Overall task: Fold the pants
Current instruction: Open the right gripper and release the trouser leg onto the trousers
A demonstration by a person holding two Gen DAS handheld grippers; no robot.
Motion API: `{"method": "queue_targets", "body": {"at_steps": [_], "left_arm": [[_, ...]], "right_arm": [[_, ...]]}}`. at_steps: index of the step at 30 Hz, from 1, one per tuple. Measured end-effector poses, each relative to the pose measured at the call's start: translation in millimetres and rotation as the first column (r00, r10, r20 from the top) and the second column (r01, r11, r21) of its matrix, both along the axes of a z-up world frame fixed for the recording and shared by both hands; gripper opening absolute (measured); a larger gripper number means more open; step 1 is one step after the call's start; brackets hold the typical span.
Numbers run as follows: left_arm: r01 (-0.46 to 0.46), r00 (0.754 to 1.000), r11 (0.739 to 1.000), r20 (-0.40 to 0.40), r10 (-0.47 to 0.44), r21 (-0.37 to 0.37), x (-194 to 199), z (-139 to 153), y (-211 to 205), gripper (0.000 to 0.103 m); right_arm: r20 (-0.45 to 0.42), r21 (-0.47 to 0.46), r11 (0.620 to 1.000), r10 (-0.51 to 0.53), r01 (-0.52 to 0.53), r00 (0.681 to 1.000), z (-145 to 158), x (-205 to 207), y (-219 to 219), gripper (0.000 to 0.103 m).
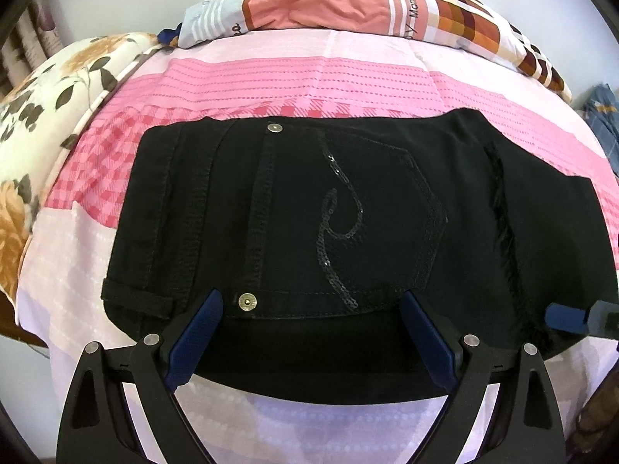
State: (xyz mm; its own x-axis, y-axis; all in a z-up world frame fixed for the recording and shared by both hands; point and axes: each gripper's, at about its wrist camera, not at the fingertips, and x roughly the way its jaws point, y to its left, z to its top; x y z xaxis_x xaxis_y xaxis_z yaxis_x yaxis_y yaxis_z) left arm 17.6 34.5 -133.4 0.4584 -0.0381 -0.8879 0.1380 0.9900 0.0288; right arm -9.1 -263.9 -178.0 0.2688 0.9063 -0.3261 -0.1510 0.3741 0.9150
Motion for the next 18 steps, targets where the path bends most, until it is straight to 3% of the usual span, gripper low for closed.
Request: {"method": "queue_targets", "body": {"at_steps": [3, 7, 11, 15, 18], "left_arm": [[0.004, 1.000, 1.000, 0.011, -0.004, 0.009, -2, 4, 0, 0.093], [0.010, 1.000, 1.000, 0.025, -0.011, 0.025, -5, 9, 2, 0.093], [0.013, 0.999, 1.000, 0.039, -0.014, 0.027, -8, 16, 7, 0.093], [0.005, 0.998, 0.999, 0.061, -0.007, 0.031, -10, 22, 17, 0.093], [-0.007, 0.998, 1.000, 0.057, 0.006, 0.024, -8, 22, 27, 0.093]], "right_arm": [[-0.018, 0.070, 0.997, -0.012, 0.013, 1.000, -2, 2, -7, 0.055], [-0.065, 0.257, 0.964, -0.058, 0.073, 0.996, -1, 5, -37, 0.056], [-0.038, 0.322, 0.932, -0.164, 0.168, 0.986, 19, -8, -82, 0.058], [-0.034, 0.377, 0.859, -0.361, 0.347, 0.932, 28, -44, -159, 0.058], [-0.092, 0.412, 0.762, -0.511, 0.500, 0.854, 12, -77, -214, 0.062]]}}
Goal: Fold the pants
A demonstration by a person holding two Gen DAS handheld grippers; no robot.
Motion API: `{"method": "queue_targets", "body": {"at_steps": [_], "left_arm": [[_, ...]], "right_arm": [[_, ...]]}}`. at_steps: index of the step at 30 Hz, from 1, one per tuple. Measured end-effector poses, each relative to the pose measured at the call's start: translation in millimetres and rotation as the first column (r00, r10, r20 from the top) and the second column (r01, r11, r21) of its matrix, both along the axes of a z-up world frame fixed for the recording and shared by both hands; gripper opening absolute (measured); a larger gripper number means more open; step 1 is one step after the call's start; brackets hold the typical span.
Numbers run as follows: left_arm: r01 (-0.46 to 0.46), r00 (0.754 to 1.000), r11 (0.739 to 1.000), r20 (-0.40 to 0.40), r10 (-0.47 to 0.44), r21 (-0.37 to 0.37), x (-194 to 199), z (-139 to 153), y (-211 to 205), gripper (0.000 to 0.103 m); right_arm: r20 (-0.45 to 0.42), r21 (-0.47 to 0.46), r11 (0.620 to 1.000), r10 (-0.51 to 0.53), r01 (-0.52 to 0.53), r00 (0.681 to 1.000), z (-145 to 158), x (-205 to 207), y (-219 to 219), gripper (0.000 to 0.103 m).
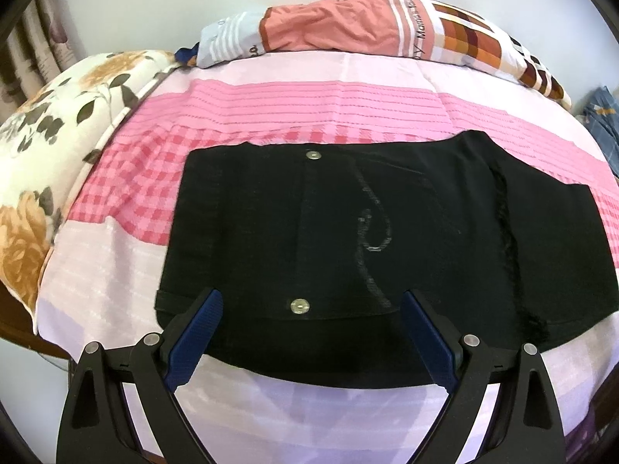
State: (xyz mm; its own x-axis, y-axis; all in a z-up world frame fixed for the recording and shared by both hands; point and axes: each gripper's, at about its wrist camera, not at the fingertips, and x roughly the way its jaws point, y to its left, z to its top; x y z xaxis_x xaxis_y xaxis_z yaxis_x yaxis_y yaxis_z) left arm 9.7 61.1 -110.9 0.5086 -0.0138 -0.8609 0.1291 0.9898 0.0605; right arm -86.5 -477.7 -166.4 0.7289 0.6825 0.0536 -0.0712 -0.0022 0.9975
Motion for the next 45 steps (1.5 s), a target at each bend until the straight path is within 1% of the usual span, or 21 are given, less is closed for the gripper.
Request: {"method": "queue_targets", "body": {"at_steps": [1, 3, 5, 6, 8, 11, 13, 14, 15, 16, 17, 18, 19, 20, 21, 25, 30, 35, 38, 42, 45], "left_arm": [[-0.006, 1.000, 1.000, -0.005, 0.005, -0.004, 1, -1, 3, 0.093], [-0.026, 1.000, 0.999, -0.018, 0.026, -0.025, 4, -2, 12, 0.093], [-0.043, 0.999, 0.998, -0.026, 0.042, -0.052, 6, -2, 20, 0.093], [-0.054, 0.998, 0.996, -0.028, 0.052, -0.066, 7, -1, 25, 0.093], [-0.073, 0.997, 0.994, -0.024, 0.071, -0.078, 7, 0, 33, 0.093], [-0.093, 0.996, 0.993, -0.020, 0.092, -0.069, 8, 1, 41, 0.093], [-0.103, 0.995, 0.993, -0.009, 0.103, -0.057, 8, 3, 46, 0.093], [-0.107, 0.994, 0.993, -0.001, 0.107, -0.051, 8, 3, 48, 0.093], [-0.111, 0.994, 0.993, 0.004, 0.111, -0.047, 8, 4, 50, 0.093], [-0.113, 0.994, 0.993, 0.006, 0.113, -0.046, 8, 4, 52, 0.093], [-0.115, 0.993, 0.992, 0.009, 0.116, -0.045, 8, 4, 54, 0.093], [-0.118, 0.993, 0.992, 0.014, 0.119, -0.042, 8, 4, 55, 0.093], [-0.119, 0.993, 0.992, 0.018, 0.120, -0.038, 8, 4, 55, 0.093], [-0.118, 0.993, 0.992, 0.021, 0.119, -0.033, 8, 4, 56, 0.093], [-0.119, 0.993, 0.992, 0.022, 0.120, -0.027, 8, 4, 56, 0.093], [-0.119, 0.992, 0.993, 0.032, 0.119, -0.023, 8, 6, 59, 0.093], [-0.123, 0.991, 0.992, 0.047, 0.124, -0.019, 9, 9, 64, 0.093], [-0.121, 0.992, 0.993, 0.034, 0.121, -0.007, 13, 4, 68, 0.093], [-0.112, 0.993, 0.994, 0.032, 0.111, 0.008, 14, 2, 70, 0.093], [-0.096, 0.995, 0.995, 0.039, 0.095, 0.023, 16, 3, 73, 0.093], [-0.051, 0.998, 0.999, 0.022, 0.051, -0.020, 18, 1, 81, 0.093]], "right_arm": [[-0.013, 0.023, 0.999, -0.033, 0.034, 0.999, -6, -6, -9, 0.062], [-0.045, 0.116, 0.987, -0.110, 0.114, 0.993, -25, -18, -29, 0.064], [-0.066, 0.170, 0.977, -0.123, 0.132, 0.990, -35, -19, -31, 0.066], [-0.066, 0.163, 0.980, -0.109, 0.118, 0.992, -34, -15, -27, 0.066], [-0.055, 0.127, 0.989, -0.064, 0.070, 0.996, -27, -8, -12, 0.066], [-0.028, 0.021, 0.999, 0.037, -0.037, 0.999, -10, 5, 19, 0.066], [-0.012, -0.080, 0.991, 0.104, -0.105, 0.994, 3, 9, 43, 0.066], [-0.011, -0.157, 0.979, 0.132, -0.132, 0.991, 10, 10, 56, 0.066], [-0.017, -0.280, 0.947, 0.156, -0.154, 0.988, 21, 11, 72, 0.066], [-0.021, -0.402, 0.901, 0.169, -0.163, 0.985, 32, 11, 87, 0.067], [-0.018, -0.553, 0.816, 0.188, -0.167, 0.982, 46, 10, 107, 0.067], [-0.014, -0.629, 0.760, 0.200, -0.164, 0.980, 53, 9, 120, 0.067], [-0.007, -0.711, 0.686, 0.209, -0.152, 0.978, 62, 7, 136, 0.067], [0.001, -0.767, 0.627, 0.213, -0.135, 0.977, 69, 5, 150, 0.067], [0.012, -0.801, 0.586, 0.220, -0.122, 0.975, 74, 5, 165, 0.067], [0.032, -0.793, 0.600, 0.214, -0.106, 0.976, 71, 9, 185, 0.067], [0.015, -0.802, 0.589, 0.195, -0.105, 0.981, 64, 17, 203, 0.067], [0.013, -0.829, 0.549, 0.204, -0.104, 0.979, 70, 11, 216, 0.067], [0.041, -0.848, 0.525, 0.206, -0.075, 0.978, 76, 12, 226, 0.067], [0.066, -0.869, 0.492, 0.225, -0.055, 0.972, 85, 15, 238, 0.071], [0.059, -0.885, 0.461, 0.256, -0.068, 0.965, 88, 17, 248, 0.072]]}}
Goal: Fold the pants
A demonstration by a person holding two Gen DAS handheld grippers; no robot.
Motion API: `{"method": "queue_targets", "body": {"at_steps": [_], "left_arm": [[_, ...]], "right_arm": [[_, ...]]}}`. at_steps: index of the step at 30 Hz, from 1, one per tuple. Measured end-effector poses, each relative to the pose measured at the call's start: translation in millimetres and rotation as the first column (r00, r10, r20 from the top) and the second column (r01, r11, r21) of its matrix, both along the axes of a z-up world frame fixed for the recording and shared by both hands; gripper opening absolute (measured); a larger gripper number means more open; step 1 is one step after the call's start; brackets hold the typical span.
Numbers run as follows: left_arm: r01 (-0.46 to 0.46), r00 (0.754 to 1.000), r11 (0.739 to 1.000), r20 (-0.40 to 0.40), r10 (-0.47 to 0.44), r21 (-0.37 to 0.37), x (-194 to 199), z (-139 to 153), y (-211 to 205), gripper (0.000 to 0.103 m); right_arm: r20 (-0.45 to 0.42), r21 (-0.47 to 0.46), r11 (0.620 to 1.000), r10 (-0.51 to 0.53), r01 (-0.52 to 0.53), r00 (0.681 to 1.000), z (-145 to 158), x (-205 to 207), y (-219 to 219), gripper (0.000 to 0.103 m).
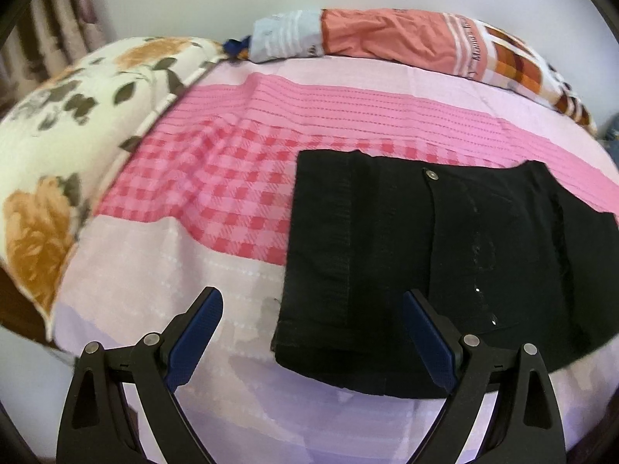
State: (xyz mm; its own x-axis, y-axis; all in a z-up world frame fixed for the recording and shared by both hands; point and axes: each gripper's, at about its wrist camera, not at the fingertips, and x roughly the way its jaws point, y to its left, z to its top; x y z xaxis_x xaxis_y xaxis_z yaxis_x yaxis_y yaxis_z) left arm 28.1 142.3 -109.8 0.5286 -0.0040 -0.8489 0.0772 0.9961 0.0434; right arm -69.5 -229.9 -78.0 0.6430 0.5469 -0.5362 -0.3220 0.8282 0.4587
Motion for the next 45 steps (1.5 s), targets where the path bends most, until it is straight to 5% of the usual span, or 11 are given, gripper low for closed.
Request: {"method": "queue_targets", "body": {"at_steps": [6, 11, 14, 18, 24, 30, 35, 44, 45], "left_arm": [[0.173, 0.985, 0.962, 0.012, -0.175, -0.212, 4, -7, 26, 0.093], [0.250, 0.967, 0.944, 0.001, -0.256, -0.214, 17, -15, 31, 0.093], [0.266, 0.959, 0.923, -0.016, -0.282, -0.279, 30, -22, 40, 0.093], [0.292, 0.935, 0.846, -0.054, -0.351, -0.446, 46, -33, 54, 0.093], [0.276, 0.900, 0.767, -0.123, -0.417, -0.580, 54, -32, 73, 0.093], [0.238, 0.872, 0.708, -0.175, -0.458, -0.665, 34, -40, 81, 0.093], [0.141, 0.894, 0.636, -0.178, -0.411, -0.759, 30, -46, 93, 0.093], [-0.163, 0.930, 0.449, -0.289, -0.227, -0.878, 7, -65, 127, 0.093], [-0.201, 0.929, 0.410, -0.306, -0.207, -0.889, 3, -68, 131, 0.093]], "right_arm": [[0.003, -0.017, 0.999, 0.027, -0.027, 1.000, 1, 1, 9, 0.072], [-0.003, -0.002, 1.000, 0.009, -0.009, 1.000, 0, 4, 8, 0.072], [-0.027, -0.001, 1.000, 0.006, -0.006, 1.000, -3, 8, 10, 0.072], [-0.068, 0.004, 1.000, 0.007, -0.007, 0.998, -6, 15, 13, 0.072], [-0.105, 0.013, 1.000, 0.013, -0.012, 0.994, -6, 21, 22, 0.072], [-0.175, 0.015, 1.000, 0.022, -0.019, 0.984, -15, 32, 37, 0.072], [-0.212, 0.001, 1.000, 0.020, -0.020, 0.977, -19, 37, 46, 0.072], [-0.241, 0.003, 1.000, -0.004, 0.005, 0.970, -20, 43, 49, 0.080], [-0.249, 0.008, 1.000, -0.005, 0.007, 0.969, -22, 45, 49, 0.080]]}}
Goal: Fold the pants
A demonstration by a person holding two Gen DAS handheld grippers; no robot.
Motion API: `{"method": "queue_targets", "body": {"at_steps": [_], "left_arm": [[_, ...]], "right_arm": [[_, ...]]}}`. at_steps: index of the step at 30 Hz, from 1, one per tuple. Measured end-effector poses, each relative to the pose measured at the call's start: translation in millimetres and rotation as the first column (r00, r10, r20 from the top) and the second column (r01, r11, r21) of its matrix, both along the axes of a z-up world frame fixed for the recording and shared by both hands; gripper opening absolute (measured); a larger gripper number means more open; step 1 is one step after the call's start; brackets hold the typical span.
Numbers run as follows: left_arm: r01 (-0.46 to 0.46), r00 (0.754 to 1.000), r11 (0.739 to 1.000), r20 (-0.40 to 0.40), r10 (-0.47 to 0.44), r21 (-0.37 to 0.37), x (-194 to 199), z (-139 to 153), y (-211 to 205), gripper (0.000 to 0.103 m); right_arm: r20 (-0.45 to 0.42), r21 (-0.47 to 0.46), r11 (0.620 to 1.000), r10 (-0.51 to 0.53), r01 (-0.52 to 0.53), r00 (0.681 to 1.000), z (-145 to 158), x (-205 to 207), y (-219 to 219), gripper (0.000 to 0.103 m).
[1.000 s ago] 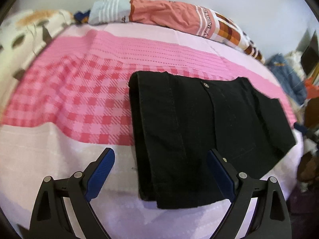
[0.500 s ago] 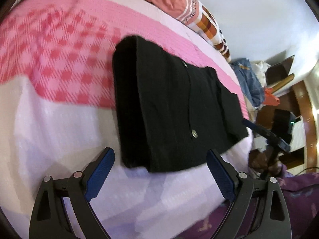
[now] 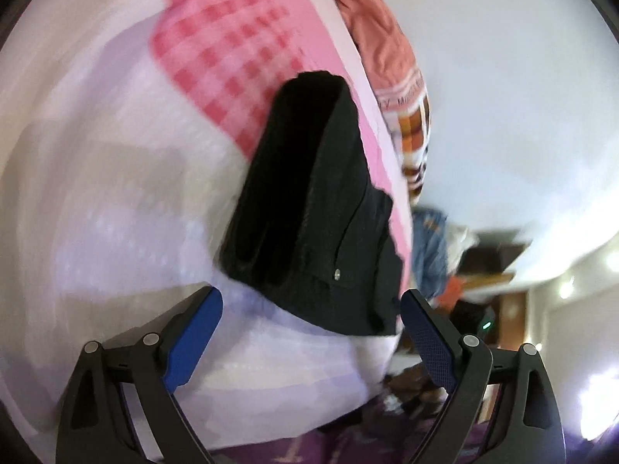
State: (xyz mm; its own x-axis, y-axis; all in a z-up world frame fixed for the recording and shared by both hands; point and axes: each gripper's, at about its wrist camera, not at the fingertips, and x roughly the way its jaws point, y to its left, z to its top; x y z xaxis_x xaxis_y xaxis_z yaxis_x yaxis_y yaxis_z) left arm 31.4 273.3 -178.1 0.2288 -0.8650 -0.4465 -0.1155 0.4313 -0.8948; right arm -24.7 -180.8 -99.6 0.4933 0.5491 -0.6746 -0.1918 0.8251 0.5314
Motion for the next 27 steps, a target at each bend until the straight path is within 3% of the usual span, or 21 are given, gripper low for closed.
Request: {"method": "queue_targets", "body": {"at_steps": [5, 8, 12, 21, 23, 25, 27], "left_arm": [[-0.096, 0.991, 0.989, -0.106, 0.083, -0.117, 5, -15, 8, 0.093], [-0.115, 0.986, 0.987, -0.130, 0.100, -0.115, 17, -13, 5, 0.093], [-0.097, 0.990, 0.992, -0.111, 0.088, -0.077, 21, -8, -3, 0.093], [-0.108, 0.994, 0.991, -0.036, 0.105, -0.082, 16, -7, -4, 0.093], [-0.085, 0.996, 0.993, 0.016, 0.086, -0.080, 18, 1, -8, 0.093], [-0.064, 0.993, 0.997, 0.093, 0.067, -0.029, 17, 13, -12, 0.093], [-0.058, 0.996, 0.998, 0.074, 0.055, 0.038, 15, 10, -15, 0.093]], "right_arm": [[-0.025, 0.002, 1.000, 0.007, -0.007, 1.000, -5, 3, 3, 0.081], [-0.020, 0.000, 1.000, 0.011, -0.011, 1.000, -3, 1, 3, 0.081], [-0.017, 0.016, 1.000, -0.004, 0.005, 1.000, -3, 0, -1, 0.087], [-0.046, 0.055, 0.998, -0.011, 0.014, 0.999, -9, 5, -6, 0.087], [-0.046, 0.060, 0.998, -0.010, 0.013, 0.999, -9, 4, -6, 0.087], [-0.052, 0.063, 0.998, -0.011, 0.014, 0.999, -10, 4, -7, 0.087], [-0.054, 0.073, 0.997, -0.014, 0.018, 0.998, -11, 3, -10, 0.087]]}}
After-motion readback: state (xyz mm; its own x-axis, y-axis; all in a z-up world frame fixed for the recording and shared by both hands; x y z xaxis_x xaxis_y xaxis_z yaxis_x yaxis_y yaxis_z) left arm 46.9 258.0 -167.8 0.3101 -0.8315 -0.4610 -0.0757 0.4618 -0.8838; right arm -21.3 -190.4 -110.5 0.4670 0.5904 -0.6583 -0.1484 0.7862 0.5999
